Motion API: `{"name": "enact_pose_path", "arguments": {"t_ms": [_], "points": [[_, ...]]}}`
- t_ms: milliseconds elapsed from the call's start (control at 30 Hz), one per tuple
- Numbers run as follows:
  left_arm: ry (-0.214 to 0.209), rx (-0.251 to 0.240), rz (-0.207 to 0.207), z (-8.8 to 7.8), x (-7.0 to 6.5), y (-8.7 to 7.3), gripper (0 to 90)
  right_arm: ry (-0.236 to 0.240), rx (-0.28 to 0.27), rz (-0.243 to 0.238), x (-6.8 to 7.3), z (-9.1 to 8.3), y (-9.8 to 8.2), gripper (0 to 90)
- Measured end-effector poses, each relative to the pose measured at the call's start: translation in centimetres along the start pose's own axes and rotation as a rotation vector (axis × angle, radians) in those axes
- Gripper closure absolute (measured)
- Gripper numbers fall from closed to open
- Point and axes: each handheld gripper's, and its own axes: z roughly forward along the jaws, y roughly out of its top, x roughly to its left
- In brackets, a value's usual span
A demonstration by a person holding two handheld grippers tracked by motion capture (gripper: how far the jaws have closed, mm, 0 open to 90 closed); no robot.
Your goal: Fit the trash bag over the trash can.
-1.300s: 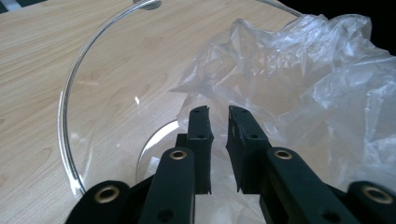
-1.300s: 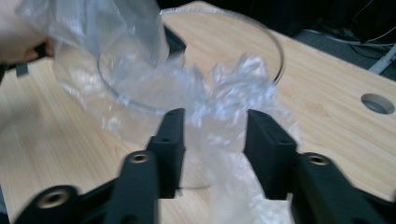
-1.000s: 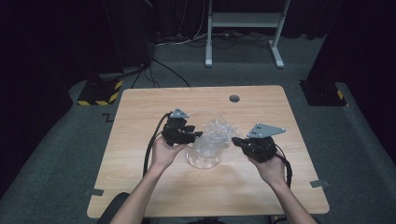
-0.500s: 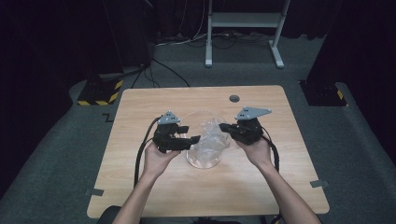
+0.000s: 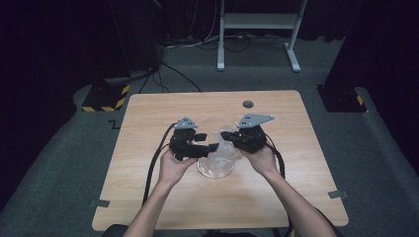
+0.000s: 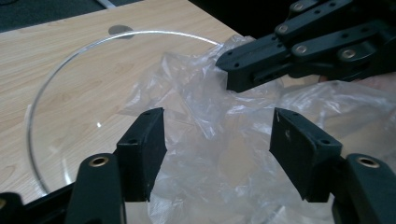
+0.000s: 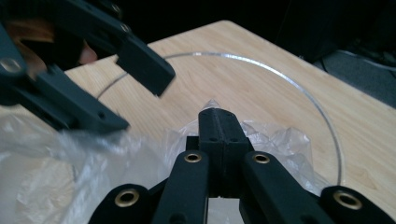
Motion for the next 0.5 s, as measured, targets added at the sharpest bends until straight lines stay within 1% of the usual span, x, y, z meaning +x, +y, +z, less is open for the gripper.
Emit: {"name": "enact_pose_path", "arguments": {"t_ms": [67,100,133,167,200,233,300,333,367,400,433,467,500], "points": [[-0.005,0.007,0.004,0.2,-0.2,0.1,35.6,0.002,-0.025,0.007,0.0,-0.5,0.1,90.0],[-0.003,0.009,0.013,0.4,-0.2,0.2,38.2,0.007,-0.04,0.009,0.1,-0.7,0.1,90.0],[-0.008,0.017,0.029,0.6,-0.5,0.3,45.8,0.015,-0.071,0.009,0.2,-1.2,0.2,90.0],[-0.008,0.017,0.029,0.6,-0.5,0.3,51.0,0.015,-0.071,0.009,0.2,-1.2,0.2,90.0],[-0.005,0.023,0.041,0.8,-0.6,0.3,57.5,0.012,-0.088,0.002,0.5,-1.7,0.3,90.0],[0.005,0.033,0.052,0.9,-0.7,0.4,57.5,0.012,-0.088,0.002,0.5,-1.7,0.3,90.0],[0.001,0.048,0.067,1.2,-0.9,0.5,69.2,0.009,-0.097,0.0,0.6,-2.1,0.2,90.0],[0.009,0.05,0.082,1.3,-1.0,0.6,81.5,-0.001,-0.098,0.002,0.6,-2.4,0.1,90.0],[0.014,0.053,0.091,1.4,-1.1,0.7,81.5,-0.001,-0.098,0.002,0.6,-2.4,0.1,90.0],[0.008,0.055,0.101,1.5,-1.1,0.8,89.9,-0.014,-0.095,0.014,0.5,-2.7,-0.2,90.0],[0.008,0.055,0.101,1.5,-1.1,0.8,90.0,-0.014,-0.095,0.014,0.5,-2.7,-0.2,90.0],[0.004,0.064,0.101,1.6,-1.0,1.0,90.0,-0.03,-0.094,0.025,0.2,-3.1,-0.5,90.0],[0.004,0.064,0.101,1.6,-1.0,1.0,90.0,-0.03,-0.094,0.025,0.2,-3.1,-0.5,90.0]]}}
